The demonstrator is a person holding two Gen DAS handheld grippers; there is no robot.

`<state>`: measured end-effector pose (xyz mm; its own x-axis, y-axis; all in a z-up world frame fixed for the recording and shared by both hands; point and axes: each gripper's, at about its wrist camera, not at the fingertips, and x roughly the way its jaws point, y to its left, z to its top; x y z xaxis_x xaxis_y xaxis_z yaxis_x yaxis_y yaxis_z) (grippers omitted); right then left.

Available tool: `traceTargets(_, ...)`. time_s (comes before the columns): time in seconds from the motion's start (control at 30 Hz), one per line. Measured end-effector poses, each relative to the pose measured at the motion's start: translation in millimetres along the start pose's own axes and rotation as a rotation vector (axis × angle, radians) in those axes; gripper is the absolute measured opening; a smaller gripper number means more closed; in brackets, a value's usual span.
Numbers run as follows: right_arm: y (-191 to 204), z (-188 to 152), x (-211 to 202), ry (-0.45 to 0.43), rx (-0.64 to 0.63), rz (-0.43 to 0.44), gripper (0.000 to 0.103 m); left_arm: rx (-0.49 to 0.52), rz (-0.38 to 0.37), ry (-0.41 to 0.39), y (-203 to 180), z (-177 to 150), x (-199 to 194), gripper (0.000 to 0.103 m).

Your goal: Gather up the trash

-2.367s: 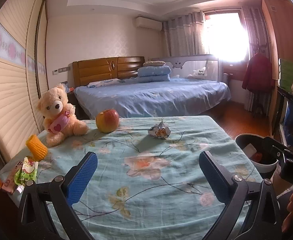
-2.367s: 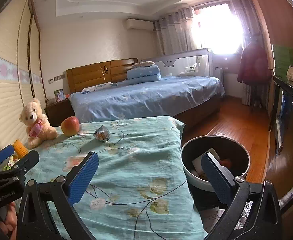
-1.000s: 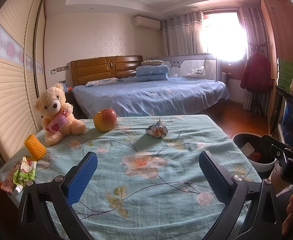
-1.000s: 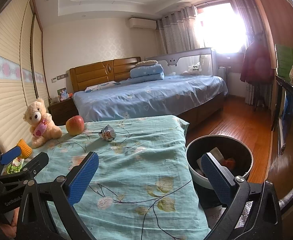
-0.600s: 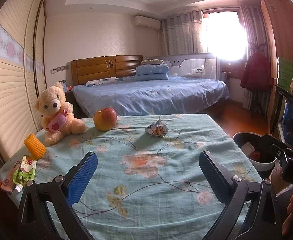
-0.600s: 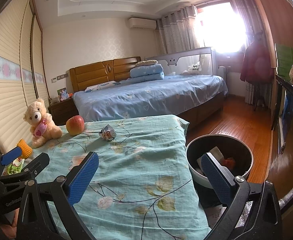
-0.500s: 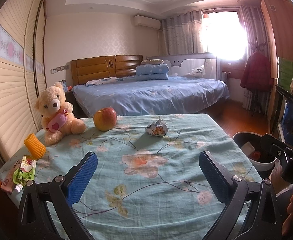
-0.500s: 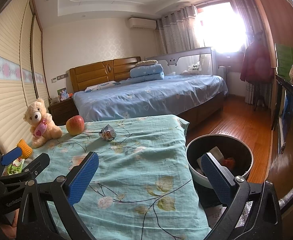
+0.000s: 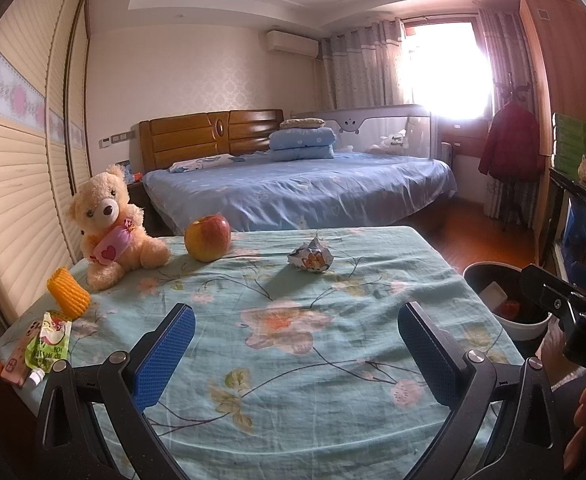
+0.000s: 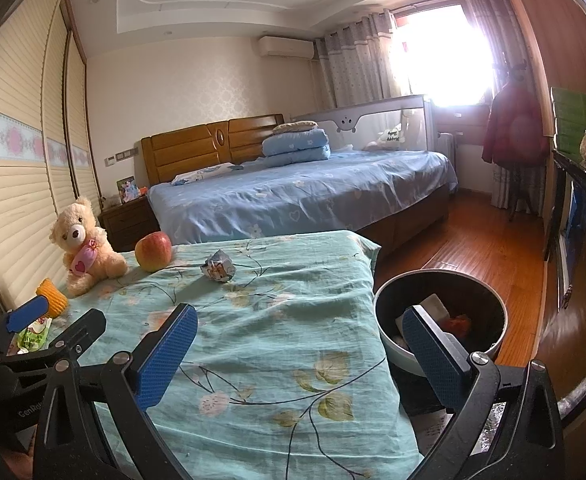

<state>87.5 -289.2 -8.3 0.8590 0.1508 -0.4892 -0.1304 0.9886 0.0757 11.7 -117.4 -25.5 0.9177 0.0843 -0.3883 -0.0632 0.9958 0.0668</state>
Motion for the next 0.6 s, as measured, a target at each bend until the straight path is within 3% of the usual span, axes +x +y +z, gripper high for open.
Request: traceTargets(0.6,-0.3,0.2,-0.7,0.001,0.003,0.003,0.103,0.001,-0.003,0.005,-1.2,-0.7,1.6,0.103)
